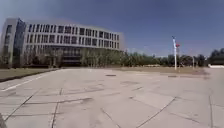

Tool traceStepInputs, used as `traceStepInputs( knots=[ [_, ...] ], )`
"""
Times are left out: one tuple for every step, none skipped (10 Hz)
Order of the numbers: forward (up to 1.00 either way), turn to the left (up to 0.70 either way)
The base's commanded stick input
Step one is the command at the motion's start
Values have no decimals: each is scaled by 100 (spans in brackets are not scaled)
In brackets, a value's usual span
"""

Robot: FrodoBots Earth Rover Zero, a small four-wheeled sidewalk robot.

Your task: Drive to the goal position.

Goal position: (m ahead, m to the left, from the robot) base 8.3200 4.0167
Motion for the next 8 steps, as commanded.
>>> traceStepInputs(
  knots=[
    [70, 1],
    [70, 1],
    [70, 1],
    [70, 1],
    [70, 1],
    [70, 1],
    [70, 1],
    [70, 1]
  ],
)
